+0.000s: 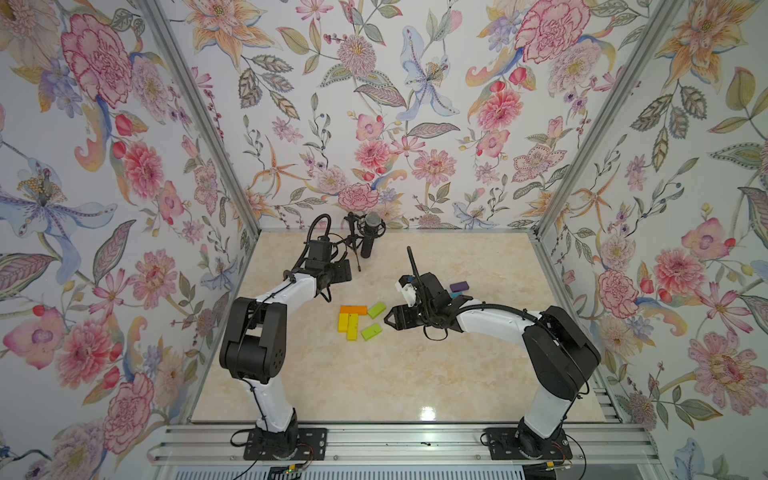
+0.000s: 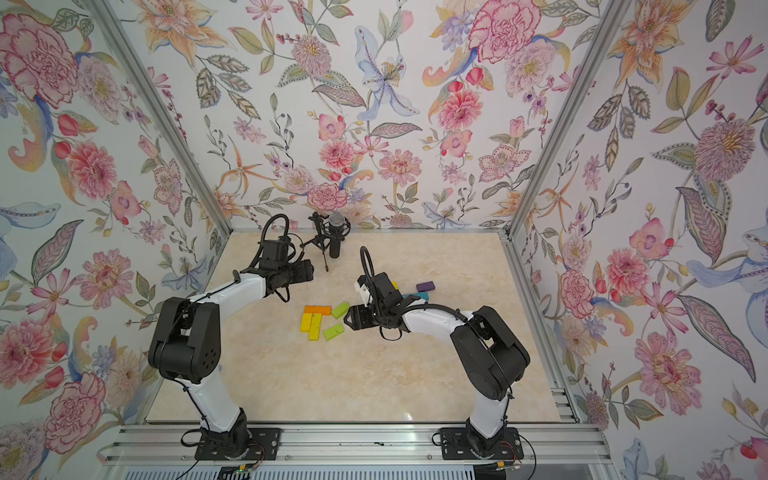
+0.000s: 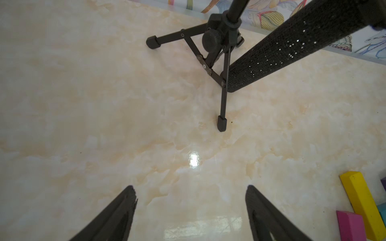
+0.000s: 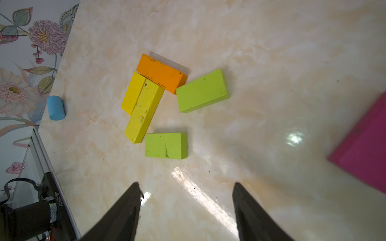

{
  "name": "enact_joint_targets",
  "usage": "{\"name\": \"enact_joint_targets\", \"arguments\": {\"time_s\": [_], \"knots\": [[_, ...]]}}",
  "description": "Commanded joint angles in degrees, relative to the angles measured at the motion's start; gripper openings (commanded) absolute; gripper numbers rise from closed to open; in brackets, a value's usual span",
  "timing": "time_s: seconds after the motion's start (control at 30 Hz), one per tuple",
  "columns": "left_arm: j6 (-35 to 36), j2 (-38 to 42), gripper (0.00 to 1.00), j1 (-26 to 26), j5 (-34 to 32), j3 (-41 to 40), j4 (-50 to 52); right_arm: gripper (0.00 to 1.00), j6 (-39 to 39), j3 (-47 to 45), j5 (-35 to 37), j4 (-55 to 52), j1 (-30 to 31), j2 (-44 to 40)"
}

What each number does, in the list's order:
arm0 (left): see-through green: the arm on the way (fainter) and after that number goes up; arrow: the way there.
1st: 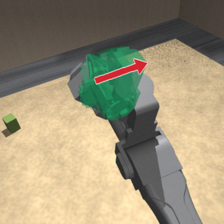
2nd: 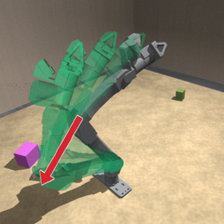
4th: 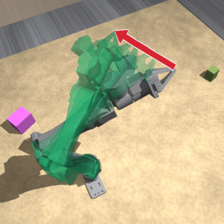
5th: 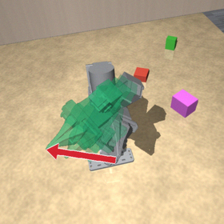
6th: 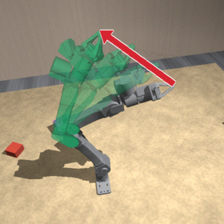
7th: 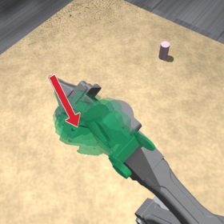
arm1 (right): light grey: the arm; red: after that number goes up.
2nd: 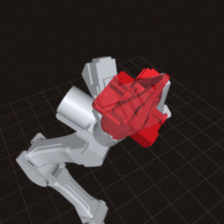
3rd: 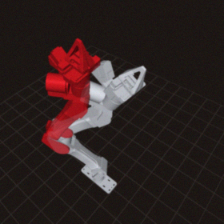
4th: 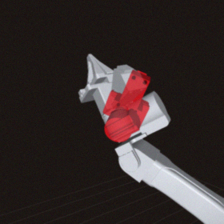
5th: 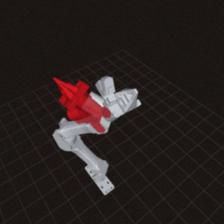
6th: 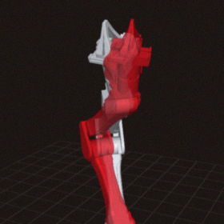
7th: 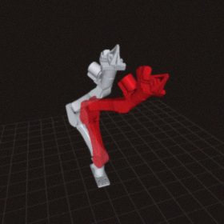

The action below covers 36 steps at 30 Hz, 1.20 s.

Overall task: Assemble the letter p with building blocks
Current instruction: Adjust the building block at the center of the board.

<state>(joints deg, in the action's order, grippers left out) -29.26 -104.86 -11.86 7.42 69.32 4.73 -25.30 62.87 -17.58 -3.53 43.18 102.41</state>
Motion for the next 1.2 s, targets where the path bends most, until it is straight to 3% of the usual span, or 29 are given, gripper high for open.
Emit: {"name": "enact_joint_targets", "arguments": {"time_s": [0.0,0.63,1.17], "knots": [[-3.7,-1.9,0.82,-1.1,0.7,0.2,-0.9,0.67,-3.4,1.7,1.3,1.6,0.9,0.9],[-9.4,0.9,0.84,-3.1,3.3,-13.8,-11.8,0.67,-5.3,12.8,-9.3,4.2,4.7,12.5],[-15.2,-0.9,0.83,0.8,13.3,-18.7,-22.0,0.68,-8.1,19.0,-10.6,4.2,4.3,21.0]]}}
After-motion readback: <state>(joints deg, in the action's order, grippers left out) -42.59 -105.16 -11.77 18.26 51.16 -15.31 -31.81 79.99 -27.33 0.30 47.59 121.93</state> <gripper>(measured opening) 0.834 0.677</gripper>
